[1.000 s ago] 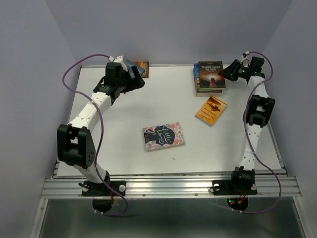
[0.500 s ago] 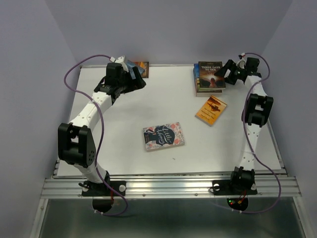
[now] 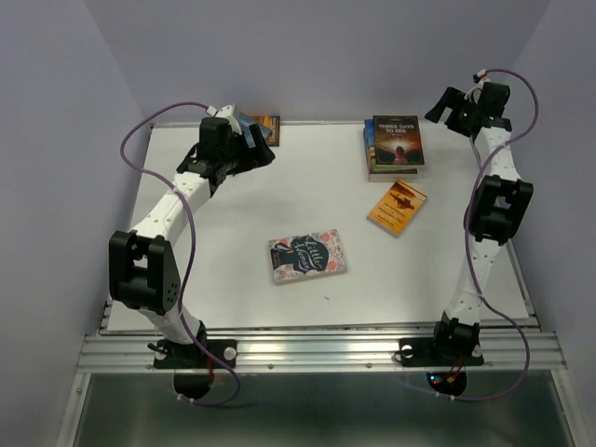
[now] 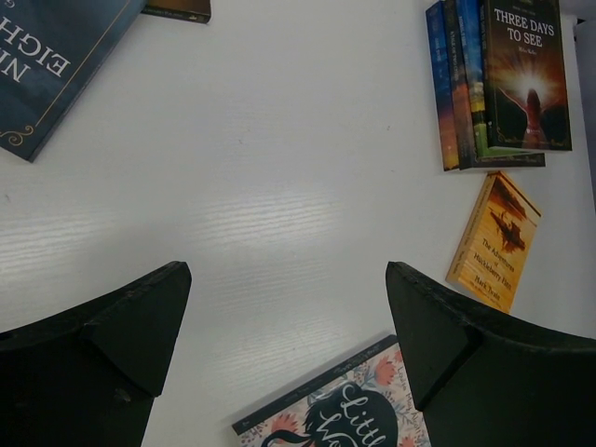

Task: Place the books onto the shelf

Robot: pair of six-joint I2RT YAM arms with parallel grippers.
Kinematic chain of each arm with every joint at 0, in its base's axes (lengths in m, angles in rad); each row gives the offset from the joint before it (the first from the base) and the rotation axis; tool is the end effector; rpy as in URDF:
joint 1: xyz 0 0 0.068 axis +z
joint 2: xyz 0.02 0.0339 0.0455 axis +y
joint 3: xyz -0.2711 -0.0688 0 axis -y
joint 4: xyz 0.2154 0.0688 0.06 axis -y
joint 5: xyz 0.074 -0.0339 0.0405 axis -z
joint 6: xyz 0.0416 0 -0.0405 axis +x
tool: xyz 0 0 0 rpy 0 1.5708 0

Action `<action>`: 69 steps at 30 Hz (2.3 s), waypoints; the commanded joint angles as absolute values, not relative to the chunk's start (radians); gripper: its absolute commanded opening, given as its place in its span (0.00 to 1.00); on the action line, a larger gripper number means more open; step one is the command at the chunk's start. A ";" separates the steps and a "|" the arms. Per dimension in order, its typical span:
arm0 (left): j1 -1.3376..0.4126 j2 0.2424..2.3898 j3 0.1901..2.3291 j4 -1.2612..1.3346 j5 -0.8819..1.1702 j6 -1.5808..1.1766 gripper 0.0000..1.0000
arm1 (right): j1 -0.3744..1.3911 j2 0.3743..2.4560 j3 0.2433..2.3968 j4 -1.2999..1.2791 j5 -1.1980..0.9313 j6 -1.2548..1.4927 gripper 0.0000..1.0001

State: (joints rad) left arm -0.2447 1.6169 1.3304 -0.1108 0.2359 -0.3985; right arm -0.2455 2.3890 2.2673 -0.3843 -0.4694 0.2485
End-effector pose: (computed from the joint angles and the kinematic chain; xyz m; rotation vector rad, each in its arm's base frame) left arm 0.3485 -0.0970 0.3367 0.0035 2.0143 -0.6478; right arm 0.5246 -0.1121 0.2784 0.2193 2.0407 0.4878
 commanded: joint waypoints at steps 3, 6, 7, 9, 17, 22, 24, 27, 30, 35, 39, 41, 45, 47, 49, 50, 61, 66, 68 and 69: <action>-0.238 1.606 1.382 -0.077 0.230 -0.393 0.99 | -0.247 2.371 2.232 -0.426 -0.160 0.154 1.00; -0.238 1.615 1.381 -0.075 0.216 -0.388 0.99 | -0.247 2.402 2.258 -0.452 -0.132 0.115 1.00; -0.238 1.617 1.384 -0.075 0.207 -0.384 0.99 | -0.247 2.422 2.266 -0.457 -0.138 0.115 1.00; -0.236 1.626 1.385 -0.077 0.201 -0.385 0.99 | -0.247 2.445 2.286 -0.469 -0.149 0.114 1.00; -0.229 1.637 1.367 -0.051 0.210 -0.387 0.99 | -0.247 2.569 2.404 -0.466 -0.239 0.106 1.00; -0.224 1.637 1.365 -0.052 0.213 -0.377 0.99 | -0.236 2.602 2.408 -0.434 -0.259 0.097 1.00; -0.222 1.640 1.367 -0.049 0.215 -0.376 0.99 | -0.227 2.609 2.413 -0.425 -0.255 0.100 1.00; -0.221 1.643 1.365 -0.051 0.215 -0.371 0.99 | -0.227 2.622 2.414 -0.411 -0.252 0.104 1.00; -0.216 1.647 1.364 -0.051 0.215 -0.368 0.99 | -0.218 2.634 2.421 -0.403 -0.258 0.106 1.00; -0.213 1.646 1.362 -0.051 0.216 -0.367 0.99 | -0.198 2.652 2.439 -0.391 -0.261 0.104 1.00; -0.210 1.647 1.361 -0.051 0.215 -0.364 0.99 | -0.189 2.658 2.448 -0.380 -0.256 0.109 1.00; -0.210 1.647 1.361 -0.052 0.218 -0.361 0.99 | -0.189 2.658 2.448 -0.376 -0.252 0.110 1.00; -0.209 1.654 1.362 -0.054 0.225 -0.356 0.99 | -0.189 2.660 2.447 -0.371 -0.226 0.107 1.00; -0.209 1.655 1.364 -0.054 0.227 -0.354 0.99 | -0.189 2.661 2.447 -0.370 -0.222 0.104 1.00; -0.209 1.663 1.365 -0.057 0.232 -0.354 0.99 | -0.189 2.663 2.450 -0.357 -0.207 0.109 1.00; -0.209 1.664 1.368 -0.055 0.235 -0.353 0.99 | -0.189 2.665 2.450 -0.351 -0.198 0.113 1.00; -0.209 1.698 1.381 -0.064 0.258 -0.351 0.99 | -0.189 2.686 2.430 -0.135 -0.235 0.176 1.00; -0.209 1.718 1.390 -0.069 0.264 -0.350 0.99 | -0.169 2.700 2.431 -0.089 -0.244 0.167 1.00; -0.209 1.720 1.391 -0.072 0.262 -0.350 0.99 | -0.160 2.709 2.431 -0.075 -0.239 0.167 1.00; -0.209 1.723 1.393 -0.072 0.261 -0.350 0.99 | -0.160 2.712 2.431 -0.061 -0.233 0.167 1.00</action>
State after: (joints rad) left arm -0.2138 1.7321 1.3422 -0.0944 0.2481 -0.3717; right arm -0.1837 2.6953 2.4077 -0.1696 -0.2230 0.1623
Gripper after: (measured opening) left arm 0.989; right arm 0.998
